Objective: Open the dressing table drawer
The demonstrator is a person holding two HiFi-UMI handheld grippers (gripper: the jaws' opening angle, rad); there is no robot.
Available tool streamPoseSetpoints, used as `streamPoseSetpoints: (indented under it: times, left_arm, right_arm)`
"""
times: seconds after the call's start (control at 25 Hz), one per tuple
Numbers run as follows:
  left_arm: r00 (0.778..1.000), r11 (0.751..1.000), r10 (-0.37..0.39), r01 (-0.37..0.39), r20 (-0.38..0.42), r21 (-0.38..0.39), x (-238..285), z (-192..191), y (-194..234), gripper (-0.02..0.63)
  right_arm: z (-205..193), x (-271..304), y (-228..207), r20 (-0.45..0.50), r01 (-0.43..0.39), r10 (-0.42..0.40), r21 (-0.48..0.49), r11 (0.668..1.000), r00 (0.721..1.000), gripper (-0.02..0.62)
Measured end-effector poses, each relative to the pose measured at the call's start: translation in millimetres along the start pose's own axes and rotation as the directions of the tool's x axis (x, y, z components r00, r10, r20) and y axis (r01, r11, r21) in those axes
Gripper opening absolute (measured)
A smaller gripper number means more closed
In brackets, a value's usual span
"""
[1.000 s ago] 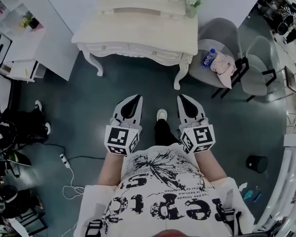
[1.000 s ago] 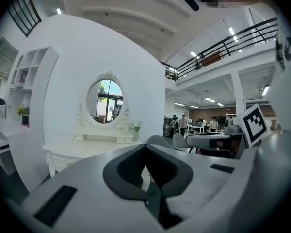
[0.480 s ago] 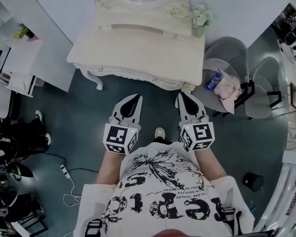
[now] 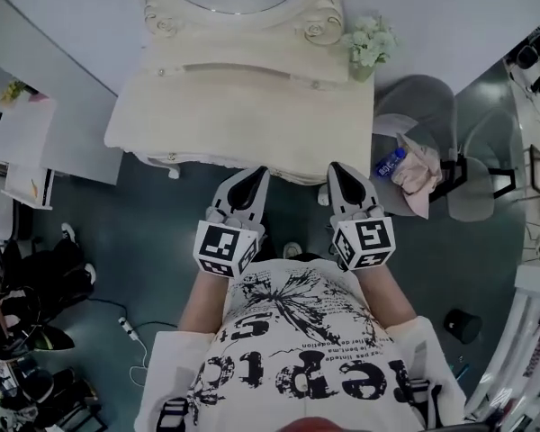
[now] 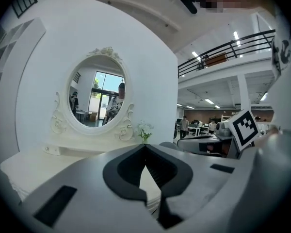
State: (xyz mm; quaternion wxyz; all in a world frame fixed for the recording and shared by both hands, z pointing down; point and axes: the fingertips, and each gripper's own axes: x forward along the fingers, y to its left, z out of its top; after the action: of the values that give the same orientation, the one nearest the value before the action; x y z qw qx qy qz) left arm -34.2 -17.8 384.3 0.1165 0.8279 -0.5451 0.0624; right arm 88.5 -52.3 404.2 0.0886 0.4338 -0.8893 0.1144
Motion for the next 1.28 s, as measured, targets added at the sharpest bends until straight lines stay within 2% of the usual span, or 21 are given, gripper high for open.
streamPoseSetpoints:
  times: [0.2, 0.32, 0.52, 0.72, 1.0, 1.12, 1.28]
  left_arm:
    - [0.996, 0.996, -0.089, 0.089, -0.002, -0.001, 52, 10, 52, 0.008]
    - [0.987, 0.987, -0.158, 0.158, -0.002, 0.038, 83, 26, 86, 0.008]
    - [0.972, 0.969, -0.228, 0.232, -0.051, 0.083, 116, 37, 129, 0.008]
    - [0.955, 0.955, -0.289, 0.292, -0.069, 0.051, 149, 37, 176, 0.008]
    - [0.962, 0.963, -0.270, 0.269, -0.044, -0.017, 161, 9, 189, 0.008]
    - [0.964, 0.965, -0.261, 0.260, -0.043, -0.033, 171, -5, 193, 0.006]
    - [0.963, 0.963, -0.265, 0.261, -0.058, -0.067, 180, -25, 193, 0.008]
  right_arm:
    - [3, 59, -8, -0.018, 0.055, -0.055, 0.006, 0.998, 0.998, 0.015]
    - [11, 98, -16, -0.019, 0.121, -0.121, 0.025, 0.992, 0.993, 0.015]
    - [21, 140, -25, -0.029, 0.213, -0.212, 0.044, 0.976, 0.977, 0.015]
    - [18, 183, -40, -0.054, 0.282, -0.279, 0.059, 0.958, 0.959, 0.015]
    - [-23, 203, -59, -0.097, 0.293, -0.287, 0.056, 0.954, 0.953, 0.015]
    - [-42, 218, -76, -0.107, 0.309, -0.305, 0.024, 0.951, 0.946, 0.015]
    - [-79, 235, -99, -0.175, 0.307, -0.303, -0.008, 0.952, 0.937, 0.017]
